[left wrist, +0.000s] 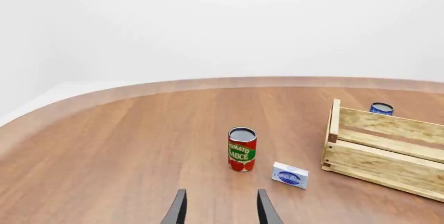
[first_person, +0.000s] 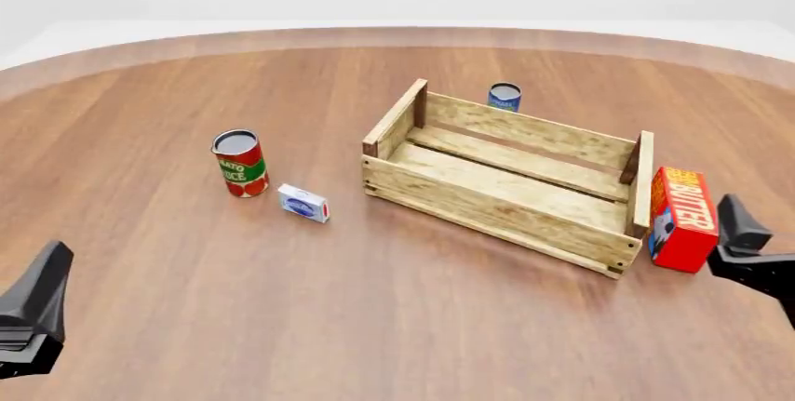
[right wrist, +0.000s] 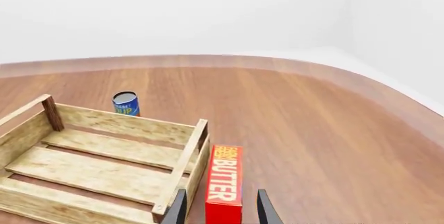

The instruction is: Pick up the butter and put it in the tray.

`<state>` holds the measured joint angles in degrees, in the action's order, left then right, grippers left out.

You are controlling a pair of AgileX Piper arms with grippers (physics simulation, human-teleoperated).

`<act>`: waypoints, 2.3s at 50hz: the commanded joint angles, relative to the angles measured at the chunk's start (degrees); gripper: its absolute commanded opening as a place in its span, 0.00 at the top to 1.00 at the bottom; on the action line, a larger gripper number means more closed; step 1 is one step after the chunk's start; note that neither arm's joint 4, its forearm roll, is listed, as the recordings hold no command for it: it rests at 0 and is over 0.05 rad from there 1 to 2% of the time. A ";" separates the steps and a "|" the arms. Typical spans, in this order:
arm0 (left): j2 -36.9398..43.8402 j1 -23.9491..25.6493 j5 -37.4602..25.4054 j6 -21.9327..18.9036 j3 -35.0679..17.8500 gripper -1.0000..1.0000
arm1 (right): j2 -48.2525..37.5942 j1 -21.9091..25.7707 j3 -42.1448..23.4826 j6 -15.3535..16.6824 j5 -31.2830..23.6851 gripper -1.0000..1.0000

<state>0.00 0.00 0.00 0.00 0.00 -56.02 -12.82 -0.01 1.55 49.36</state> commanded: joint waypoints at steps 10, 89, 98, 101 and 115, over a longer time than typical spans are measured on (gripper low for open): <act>0.00 0.00 0.00 0.00 0.00 0.00 | -16.38 -0.13 0.00 -0.83 13.74 0.00; 0.00 0.00 0.00 0.00 0.00 0.00 | -30.62 -0.81 -2.67 -2.86 20.53 0.00; 0.00 0.00 0.00 0.00 0.00 0.00 | -33.02 -0.93 -4.36 -2.88 20.53 0.00; 0.00 0.00 0.00 0.00 0.00 0.00 | -33.57 -0.91 -4.73 -2.94 20.53 0.00; 0.00 0.00 0.00 0.00 0.00 0.00 | -36.32 -1.04 -6.37 -3.32 20.53 0.00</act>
<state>0.00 0.00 0.00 0.00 0.00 -90.41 -13.81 -5.15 -1.55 69.90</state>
